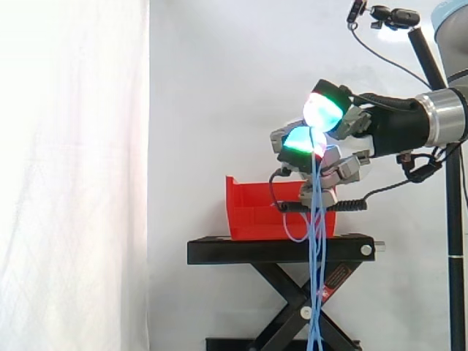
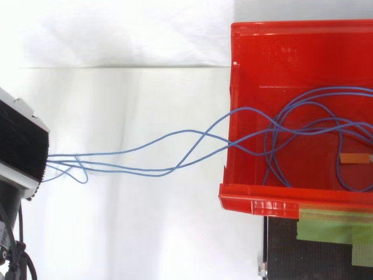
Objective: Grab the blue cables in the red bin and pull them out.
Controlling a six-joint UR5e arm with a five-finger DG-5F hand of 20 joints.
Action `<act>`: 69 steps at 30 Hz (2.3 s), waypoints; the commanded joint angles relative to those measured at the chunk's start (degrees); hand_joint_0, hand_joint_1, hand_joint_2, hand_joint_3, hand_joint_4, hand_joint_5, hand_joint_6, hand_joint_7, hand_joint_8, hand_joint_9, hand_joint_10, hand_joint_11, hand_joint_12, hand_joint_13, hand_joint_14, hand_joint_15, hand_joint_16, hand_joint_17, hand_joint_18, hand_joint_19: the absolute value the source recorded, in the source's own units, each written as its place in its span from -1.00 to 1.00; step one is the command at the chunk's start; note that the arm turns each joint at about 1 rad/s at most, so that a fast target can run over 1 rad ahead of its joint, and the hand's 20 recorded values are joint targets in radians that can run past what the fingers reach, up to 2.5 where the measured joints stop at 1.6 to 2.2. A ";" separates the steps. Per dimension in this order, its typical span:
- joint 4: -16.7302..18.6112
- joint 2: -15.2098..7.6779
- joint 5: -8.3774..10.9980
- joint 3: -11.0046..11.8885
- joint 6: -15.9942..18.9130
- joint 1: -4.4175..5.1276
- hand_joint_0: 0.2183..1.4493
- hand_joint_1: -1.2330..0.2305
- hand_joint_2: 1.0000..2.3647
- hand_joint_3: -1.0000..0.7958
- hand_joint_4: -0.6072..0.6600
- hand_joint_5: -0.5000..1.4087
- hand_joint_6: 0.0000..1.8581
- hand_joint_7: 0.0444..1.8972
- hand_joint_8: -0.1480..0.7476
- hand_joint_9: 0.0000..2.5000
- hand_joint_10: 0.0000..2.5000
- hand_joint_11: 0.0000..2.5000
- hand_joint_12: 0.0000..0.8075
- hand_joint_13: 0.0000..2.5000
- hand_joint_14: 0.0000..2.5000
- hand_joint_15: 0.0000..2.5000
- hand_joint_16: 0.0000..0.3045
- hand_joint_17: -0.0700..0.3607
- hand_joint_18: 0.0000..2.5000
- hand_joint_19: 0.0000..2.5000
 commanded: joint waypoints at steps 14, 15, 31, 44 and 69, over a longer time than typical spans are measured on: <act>-0.05 0.00 0.00 0.00 0.01 -0.02 0.19 -0.57 -1.00 -1.00 -0.17 0.17 0.22 -0.46 -0.37 0.12 -0.99 0.47 -0.37 0.22 -0.82 0.50 -0.70 -0.20 -0.15 -0.14; 0.04 0.00 0.00 0.00 0.01 -0.02 0.19 -0.57 -1.00 -1.00 -0.17 0.17 0.22 -0.46 -0.39 0.12 -0.99 0.47 -0.37 0.23 -0.82 0.49 -0.70 -0.20 -0.15 -0.14; 0.04 0.00 0.00 0.00 0.01 -0.02 0.19 -0.57 -1.00 -1.00 -0.18 0.18 0.22 -0.46 -0.37 0.12 -0.99 0.43 -0.37 0.25 -0.98 0.52 -0.70 -0.19 -0.14 -0.15; 0.04 0.00 0.00 0.00 0.01 -0.02 0.19 -0.57 -1.00 -1.00 -0.19 0.17 0.22 -0.46 -0.38 0.12 -0.99 0.43 -0.36 0.25 -1.00 0.52 -0.70 -0.20 -0.15 -0.14; -0.05 0.00 0.00 0.00 0.01 -0.02 0.18 -0.57 -1.00 -1.00 -0.19 0.17 0.23 -0.45 -0.37 0.12 -0.99 0.42 -0.34 0.26 -1.00 0.50 -0.70 -0.19 -0.15 -0.13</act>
